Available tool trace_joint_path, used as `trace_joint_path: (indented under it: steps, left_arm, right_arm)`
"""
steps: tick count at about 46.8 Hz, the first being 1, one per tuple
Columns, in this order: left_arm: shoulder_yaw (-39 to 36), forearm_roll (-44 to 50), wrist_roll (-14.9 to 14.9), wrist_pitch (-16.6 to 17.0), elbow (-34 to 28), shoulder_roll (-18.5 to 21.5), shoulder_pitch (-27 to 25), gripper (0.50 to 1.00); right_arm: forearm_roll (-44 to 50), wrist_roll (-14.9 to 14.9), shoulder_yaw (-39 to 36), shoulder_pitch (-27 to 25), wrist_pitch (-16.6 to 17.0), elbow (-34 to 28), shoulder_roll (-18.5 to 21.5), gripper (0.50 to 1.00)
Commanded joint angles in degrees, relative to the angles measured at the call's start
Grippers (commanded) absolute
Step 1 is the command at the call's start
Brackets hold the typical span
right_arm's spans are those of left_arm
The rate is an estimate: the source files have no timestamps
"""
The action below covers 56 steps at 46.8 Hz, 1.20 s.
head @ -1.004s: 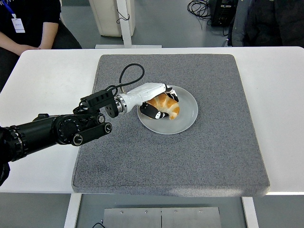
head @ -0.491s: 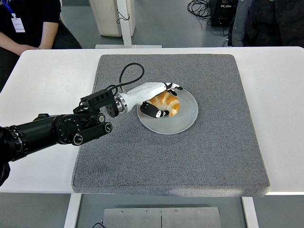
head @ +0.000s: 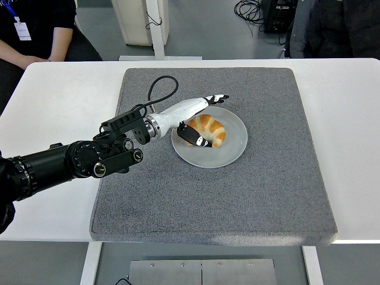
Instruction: Place the bread on the plate
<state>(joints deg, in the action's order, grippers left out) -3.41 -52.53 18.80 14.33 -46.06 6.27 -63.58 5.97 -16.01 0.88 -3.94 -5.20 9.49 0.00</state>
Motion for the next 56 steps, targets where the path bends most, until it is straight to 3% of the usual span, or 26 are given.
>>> trace_joint_path:
  steps: [1,27,36,48,56]
  left_arm:
    - [0.94,1.90,-0.08,-0.09,0.00,0.06,-0.49,0.958]
    - [5.51,18.60,-0.78,-0.62,0.00,0.94,-9.54,0.964]
    - [11.57,22.21,-1.13,-0.44,0.00,0.94,-9.89,0.963]
    - [20.36,29.06,-5.96,-0.70,0.00,1.55,-9.19,0.965]
    - [23.97,36.61,-10.09,-2.46,0.00,4.71,-9.10,0.963]
  right_arm:
    - [0.00,0.01,0.00,-0.01,0.01,0.00,0.00,1.000]
    - [0.00,0.10,0.00,-0.01,-0.07,0.00,0.00,1.000]
    - [0.00,0.10,0.00,-0.19,-0.07,0.00,0.00,1.000]
    - [0.00,0.01,0.00,-0.19,-0.07,0.00,0.00,1.000]
    - [0.00,0.01,0.00,-0.19,0.01,0.00,0.00,1.000]
